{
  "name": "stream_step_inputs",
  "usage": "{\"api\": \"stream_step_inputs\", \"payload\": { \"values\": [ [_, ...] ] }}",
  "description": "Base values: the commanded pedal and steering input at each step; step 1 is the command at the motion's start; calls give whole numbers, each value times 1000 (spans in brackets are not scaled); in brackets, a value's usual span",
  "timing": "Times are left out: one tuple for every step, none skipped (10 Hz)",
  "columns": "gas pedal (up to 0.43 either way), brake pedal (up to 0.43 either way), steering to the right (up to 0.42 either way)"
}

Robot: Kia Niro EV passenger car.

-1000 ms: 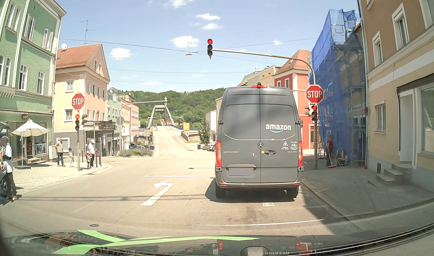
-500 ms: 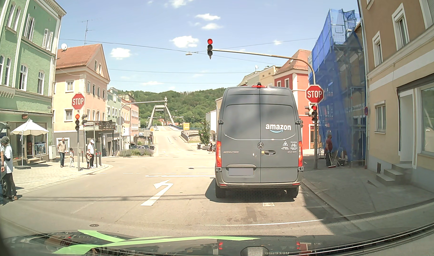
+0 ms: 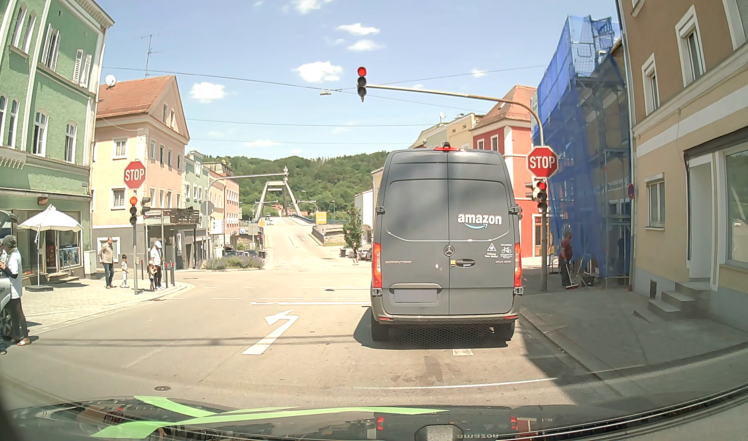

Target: Follow the waypoints while adhering to traffic rules and regulations

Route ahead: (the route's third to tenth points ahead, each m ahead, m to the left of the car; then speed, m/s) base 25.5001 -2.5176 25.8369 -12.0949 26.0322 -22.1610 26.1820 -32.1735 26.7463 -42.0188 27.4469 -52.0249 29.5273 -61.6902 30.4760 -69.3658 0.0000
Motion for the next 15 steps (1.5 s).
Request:
{"api": "stream_step_inputs", "payload": {
  "values": [
    [0, 360, 32],
    [0, 360, 31],
    [0, 360, 32],
    [0, 360, 32],
    [0, 360, 32],
    [0, 360, 32],
    [0, 360, 32],
    [0, 360, 32],
    [0, 360, 31],
    [0, 360, 32],
    [0, 360, 32],
    [0, 360, 32],
    [0, 360, 32],
    [0, 360, 32],
    [0, 360, 32]
  ]
}}
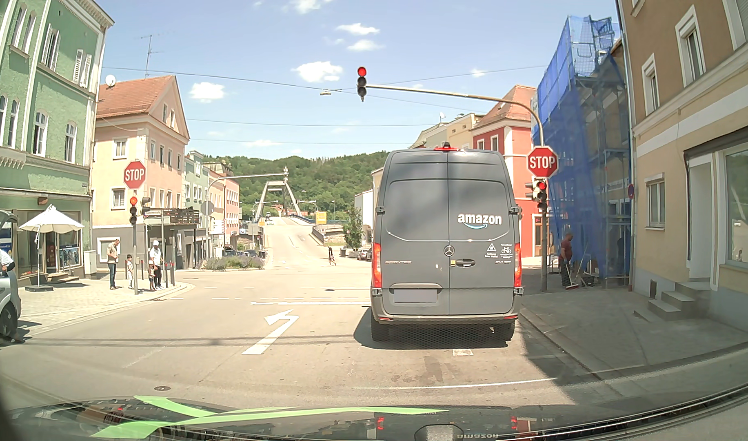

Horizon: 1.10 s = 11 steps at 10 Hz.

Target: Follow the waypoints while adhering to traffic rules and regulations

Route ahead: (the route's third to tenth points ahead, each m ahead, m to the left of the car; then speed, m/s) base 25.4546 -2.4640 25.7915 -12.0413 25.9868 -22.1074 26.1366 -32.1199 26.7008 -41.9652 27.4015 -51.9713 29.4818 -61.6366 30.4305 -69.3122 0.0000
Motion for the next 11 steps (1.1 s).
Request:
{"api": "stream_step_inputs", "payload": {
  "values": [
    [0, 360, 31],
    [0, 360, 32],
    [0, 360, 31],
    [0, 360, 32],
    [0, 360, 32],
    [0, 360, 32],
    [0, 360, 32],
    [0, 360, 32],
    [0, 360, 32],
    [0, 360, 32],
    [0, 360, 32]
  ]
}}
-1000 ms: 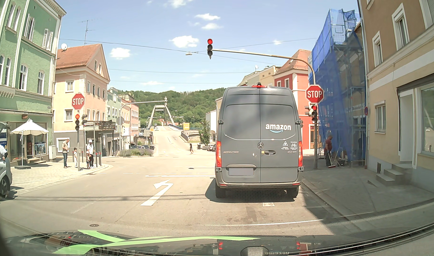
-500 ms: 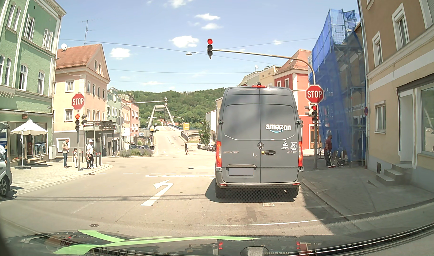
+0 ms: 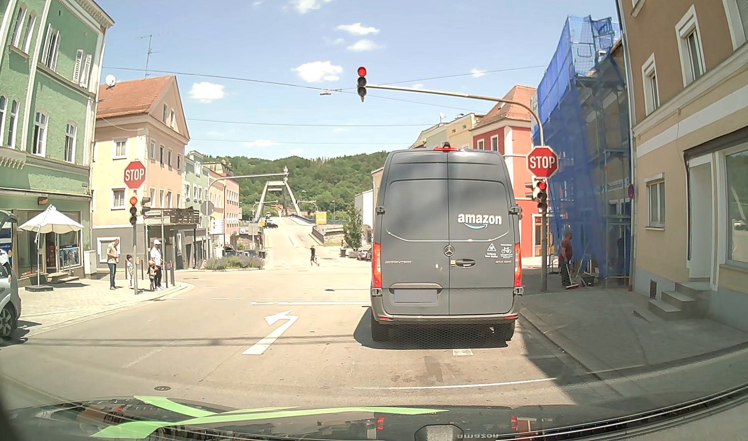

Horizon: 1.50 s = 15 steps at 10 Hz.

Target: Follow the waypoints while adhering to traffic rules and regulations

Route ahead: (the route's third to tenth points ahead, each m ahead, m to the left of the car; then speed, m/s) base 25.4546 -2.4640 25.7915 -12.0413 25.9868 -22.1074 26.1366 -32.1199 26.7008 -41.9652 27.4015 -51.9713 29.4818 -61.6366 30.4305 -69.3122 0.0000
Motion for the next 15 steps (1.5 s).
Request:
{"api": "stream_step_inputs", "payload": {
  "values": [
    [0, 360, 32],
    [0, 360, 32],
    [0, 360, 32],
    [0, 360, 32],
    [0, 360, 32],
    [0, 360, 32],
    [0, 360, 32],
    [0, 360, 32],
    [0, 360, 32],
    [0, 360, 32],
    [0, 360, 32],
    [0, 360, 32],
    [0, 360, 32],
    [0, 360, 32],
    [0, 360, 32]
  ]
}}
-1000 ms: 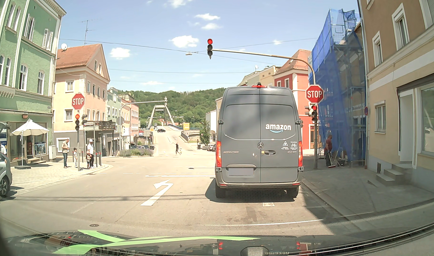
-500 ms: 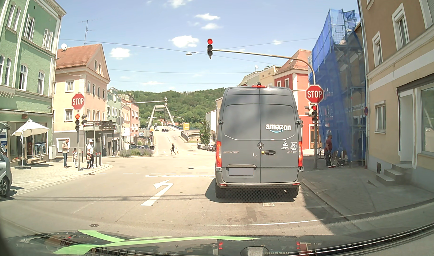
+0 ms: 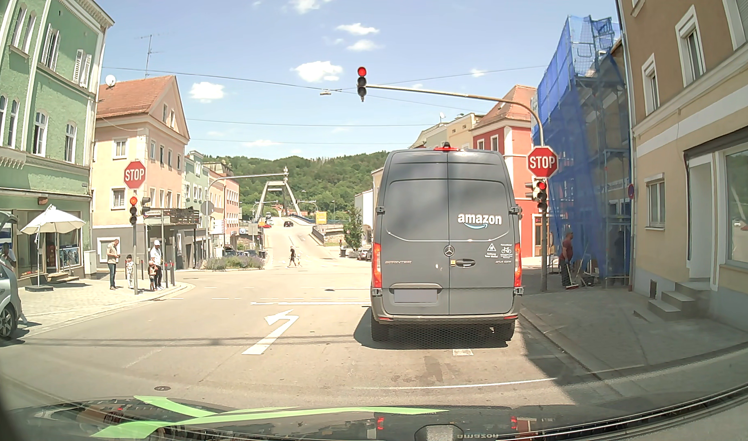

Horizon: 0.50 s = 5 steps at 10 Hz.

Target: Follow the waypoints while adhering to traffic rules and regulations

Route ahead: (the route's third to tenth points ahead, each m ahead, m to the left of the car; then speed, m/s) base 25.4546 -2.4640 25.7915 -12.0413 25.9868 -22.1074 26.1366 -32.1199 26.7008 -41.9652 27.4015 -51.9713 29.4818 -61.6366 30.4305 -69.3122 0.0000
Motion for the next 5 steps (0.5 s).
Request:
{"api": "stream_step_inputs", "payload": {
  "values": [
    [0, 360, 32],
    [0, 360, 32],
    [0, 360, 31],
    [0, 360, 32],
    [0, 360, 32]
  ]
}}
